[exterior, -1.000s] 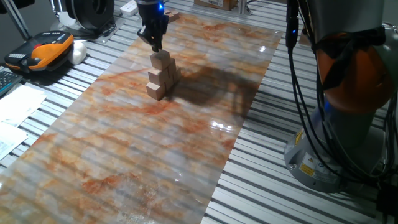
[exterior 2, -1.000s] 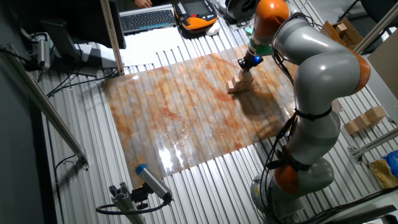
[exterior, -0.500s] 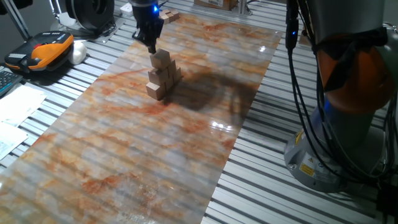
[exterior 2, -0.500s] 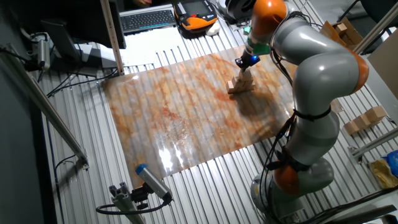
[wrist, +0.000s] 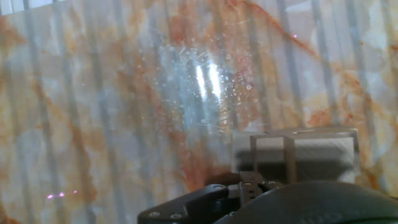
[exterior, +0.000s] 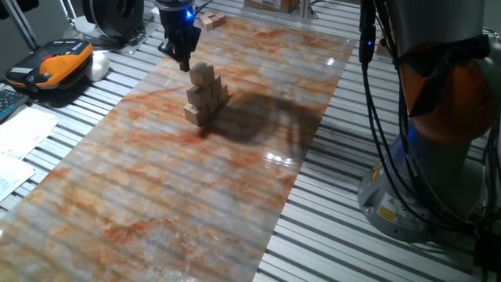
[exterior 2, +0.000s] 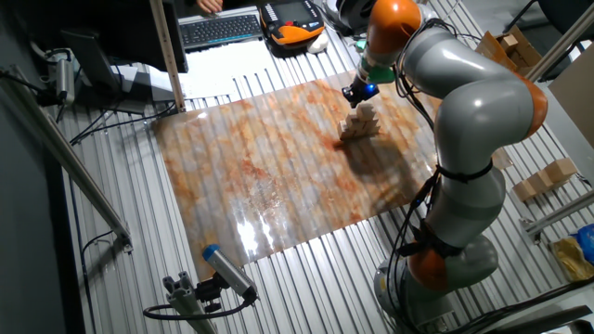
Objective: Stack the blocks into a pyramid shape
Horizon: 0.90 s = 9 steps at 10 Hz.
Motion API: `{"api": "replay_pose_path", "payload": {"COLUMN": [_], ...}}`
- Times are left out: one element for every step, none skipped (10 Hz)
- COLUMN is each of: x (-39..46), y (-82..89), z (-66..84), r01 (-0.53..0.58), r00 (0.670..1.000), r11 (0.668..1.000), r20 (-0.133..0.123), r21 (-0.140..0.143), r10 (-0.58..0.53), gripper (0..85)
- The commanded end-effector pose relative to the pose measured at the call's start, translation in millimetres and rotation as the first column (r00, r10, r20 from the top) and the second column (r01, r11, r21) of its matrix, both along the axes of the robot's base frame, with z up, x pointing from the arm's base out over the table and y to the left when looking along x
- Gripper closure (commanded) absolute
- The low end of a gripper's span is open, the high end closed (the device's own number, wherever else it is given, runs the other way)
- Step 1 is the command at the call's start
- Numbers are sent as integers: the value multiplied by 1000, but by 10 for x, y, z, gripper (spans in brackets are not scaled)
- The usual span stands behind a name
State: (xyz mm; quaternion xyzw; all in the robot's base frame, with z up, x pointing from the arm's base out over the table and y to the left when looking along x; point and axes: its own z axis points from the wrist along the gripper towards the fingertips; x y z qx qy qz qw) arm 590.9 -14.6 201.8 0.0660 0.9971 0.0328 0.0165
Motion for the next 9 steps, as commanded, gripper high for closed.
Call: {"api": "replay_pose_path", "payload": {"x": [-5,-11,-19,-31,-43,-48,-50,-54,-57], "y": [19,50,82,99,103,112,113,102,93], "z": [-7,-21,-43,-52,-55,-61,-64,-67,-67], "r01": [0,1,5,8,8,9,9,8,5], "r00": [1000,1000,1000,1000,1000,1000,1000,1000,1000], "r11": [1000,1000,1000,1000,1000,1000,1000,1000,1000], "r20": [2,3,8,9,9,11,11,14,14], "r21": [1,1,-7,-9,-9,-11,-12,-13,-14], "r10": [0,-1,-5,-8,-8,-9,-9,-8,-5], "gripper": [850,850,850,850,850,850,850,850,850]}}
